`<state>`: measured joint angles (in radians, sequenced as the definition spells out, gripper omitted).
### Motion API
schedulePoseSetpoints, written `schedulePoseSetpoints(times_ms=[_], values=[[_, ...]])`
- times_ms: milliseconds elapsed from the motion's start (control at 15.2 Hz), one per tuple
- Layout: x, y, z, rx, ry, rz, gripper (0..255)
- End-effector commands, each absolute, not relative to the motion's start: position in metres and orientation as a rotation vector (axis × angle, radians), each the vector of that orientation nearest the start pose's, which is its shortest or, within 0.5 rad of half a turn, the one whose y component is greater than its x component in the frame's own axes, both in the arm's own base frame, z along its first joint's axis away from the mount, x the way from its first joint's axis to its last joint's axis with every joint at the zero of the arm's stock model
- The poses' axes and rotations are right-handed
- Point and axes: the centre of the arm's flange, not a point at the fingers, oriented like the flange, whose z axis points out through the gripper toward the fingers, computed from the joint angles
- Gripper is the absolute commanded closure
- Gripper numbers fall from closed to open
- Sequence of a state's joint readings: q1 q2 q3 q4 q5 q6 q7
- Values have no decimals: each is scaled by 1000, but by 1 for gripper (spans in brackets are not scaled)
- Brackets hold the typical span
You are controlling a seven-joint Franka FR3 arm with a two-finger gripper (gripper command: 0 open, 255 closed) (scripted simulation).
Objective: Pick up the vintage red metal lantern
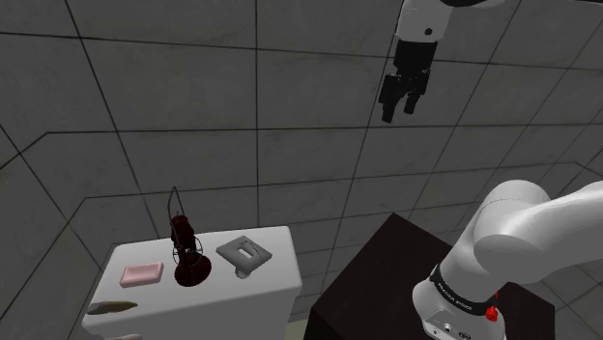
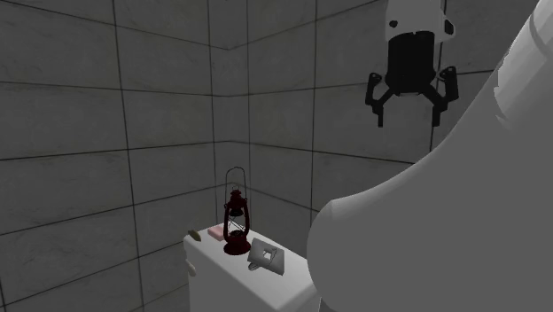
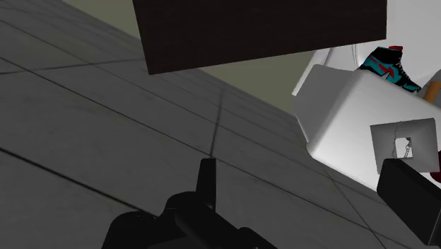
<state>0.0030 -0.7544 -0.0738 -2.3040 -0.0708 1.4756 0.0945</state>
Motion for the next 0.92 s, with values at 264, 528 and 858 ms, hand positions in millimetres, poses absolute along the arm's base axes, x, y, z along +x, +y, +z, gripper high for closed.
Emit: schedulePoseSetpoints(times_ms=[264,528,858], values=[[309,10,573,-3160,256,46,0],[316,58,550,-3165,280,-27,0],[326,116,521,-3169,309,-119,0]])
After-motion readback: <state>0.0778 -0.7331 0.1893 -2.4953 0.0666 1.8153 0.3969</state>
